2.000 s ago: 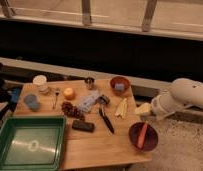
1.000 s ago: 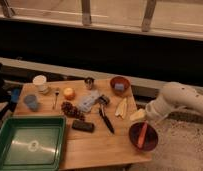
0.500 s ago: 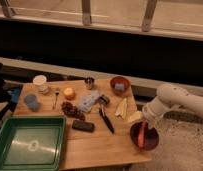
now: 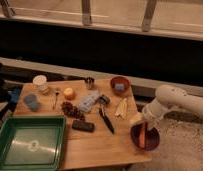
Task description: Place pepper in metal cup
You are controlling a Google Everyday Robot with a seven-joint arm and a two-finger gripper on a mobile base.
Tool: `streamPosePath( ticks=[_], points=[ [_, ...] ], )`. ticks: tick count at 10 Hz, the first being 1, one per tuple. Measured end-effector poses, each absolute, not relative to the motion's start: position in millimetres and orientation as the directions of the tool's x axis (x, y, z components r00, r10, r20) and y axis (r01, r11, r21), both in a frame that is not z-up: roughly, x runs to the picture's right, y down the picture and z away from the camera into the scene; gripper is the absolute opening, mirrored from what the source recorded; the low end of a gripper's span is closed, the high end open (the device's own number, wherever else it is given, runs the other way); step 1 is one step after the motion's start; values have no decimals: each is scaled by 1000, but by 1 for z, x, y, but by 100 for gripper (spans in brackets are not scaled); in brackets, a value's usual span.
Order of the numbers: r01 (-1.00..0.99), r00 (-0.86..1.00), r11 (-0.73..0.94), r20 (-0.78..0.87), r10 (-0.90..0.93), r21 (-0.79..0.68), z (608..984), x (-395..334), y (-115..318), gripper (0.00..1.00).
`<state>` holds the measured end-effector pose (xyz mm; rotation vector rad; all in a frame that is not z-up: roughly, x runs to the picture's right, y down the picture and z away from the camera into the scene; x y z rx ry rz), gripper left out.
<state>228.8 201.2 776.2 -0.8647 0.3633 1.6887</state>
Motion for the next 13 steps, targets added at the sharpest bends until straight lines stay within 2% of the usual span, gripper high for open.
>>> streamPosePath(
  ticks=[1,4,6,12,13],
  points=[
    [-932,-82,-304,-705,704,-196,775,229,202,43],
    [-931,-65,-294,-699,712,-214,772,221,204,11],
    [-930,-53,-288,-692,720,-229,769,217,204,0],
    [-924,-15,-261,-655,755,-280,756,202,192,0],
    [-924,-18,-261,-652,758,-278,756,203,192,5]
  ],
)
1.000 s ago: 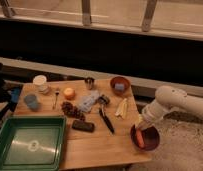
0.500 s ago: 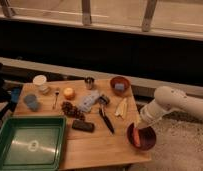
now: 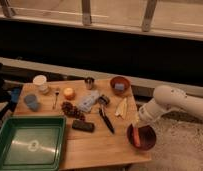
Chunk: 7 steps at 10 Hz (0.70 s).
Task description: Place pepper in metal cup
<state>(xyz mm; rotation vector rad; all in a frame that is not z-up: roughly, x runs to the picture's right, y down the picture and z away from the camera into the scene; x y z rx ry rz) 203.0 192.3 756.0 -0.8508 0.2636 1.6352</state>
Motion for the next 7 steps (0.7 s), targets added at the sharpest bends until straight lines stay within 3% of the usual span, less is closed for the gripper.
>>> streamPosePath(
  ticks=[2,3,5,7],
  points=[
    [-926,-32,-264,-638,769,-272,753,208,188,21],
    [-927,-43,-262,-618,785,-269,747,212,179,35],
    [-930,-48,-251,-589,807,-268,740,215,165,51],
    [-935,-52,-236,-554,831,-266,732,218,147,73]
  ],
)
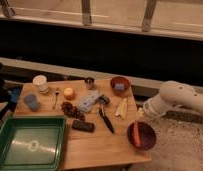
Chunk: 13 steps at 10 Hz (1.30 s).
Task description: Place pepper in metal cup
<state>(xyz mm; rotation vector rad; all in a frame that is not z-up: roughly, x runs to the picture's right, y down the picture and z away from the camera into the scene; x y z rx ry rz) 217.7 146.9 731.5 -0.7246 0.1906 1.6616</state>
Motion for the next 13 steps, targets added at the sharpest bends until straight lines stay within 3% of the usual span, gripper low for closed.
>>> streamPosePath(
  ticks=[2,13],
  points=[
    [-936,-42,-227,-553,832,-270,735,214,143,80],
    [-927,-9,-236,-613,790,-290,771,197,160,80]
  ],
)
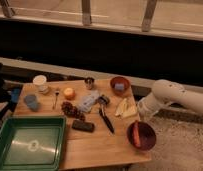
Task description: Place pepper in metal cup
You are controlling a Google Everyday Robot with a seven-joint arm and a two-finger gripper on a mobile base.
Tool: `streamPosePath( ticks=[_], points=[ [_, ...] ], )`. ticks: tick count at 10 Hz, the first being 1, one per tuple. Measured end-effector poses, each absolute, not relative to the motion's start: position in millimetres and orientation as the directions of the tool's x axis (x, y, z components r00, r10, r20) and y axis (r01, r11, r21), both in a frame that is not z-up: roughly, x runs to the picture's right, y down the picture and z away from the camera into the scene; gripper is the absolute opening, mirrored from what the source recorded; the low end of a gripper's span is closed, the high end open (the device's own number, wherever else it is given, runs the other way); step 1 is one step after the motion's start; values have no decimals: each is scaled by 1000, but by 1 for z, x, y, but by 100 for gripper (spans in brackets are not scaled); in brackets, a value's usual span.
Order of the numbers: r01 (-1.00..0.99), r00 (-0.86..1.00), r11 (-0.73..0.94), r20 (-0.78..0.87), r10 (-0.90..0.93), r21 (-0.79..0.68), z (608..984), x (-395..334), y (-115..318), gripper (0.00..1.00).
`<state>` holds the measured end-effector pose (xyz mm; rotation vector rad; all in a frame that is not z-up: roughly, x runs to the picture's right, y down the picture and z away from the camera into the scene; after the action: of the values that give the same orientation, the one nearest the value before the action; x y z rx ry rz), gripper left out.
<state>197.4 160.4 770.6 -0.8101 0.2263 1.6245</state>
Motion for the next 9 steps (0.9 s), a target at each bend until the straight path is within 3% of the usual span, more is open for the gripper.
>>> streamPosePath(
  ticks=[2,9],
  points=[
    [-927,0,-233,-622,783,-294,774,193,164,79],
    [-936,31,-199,-628,777,-292,785,184,170,13]
  ],
)
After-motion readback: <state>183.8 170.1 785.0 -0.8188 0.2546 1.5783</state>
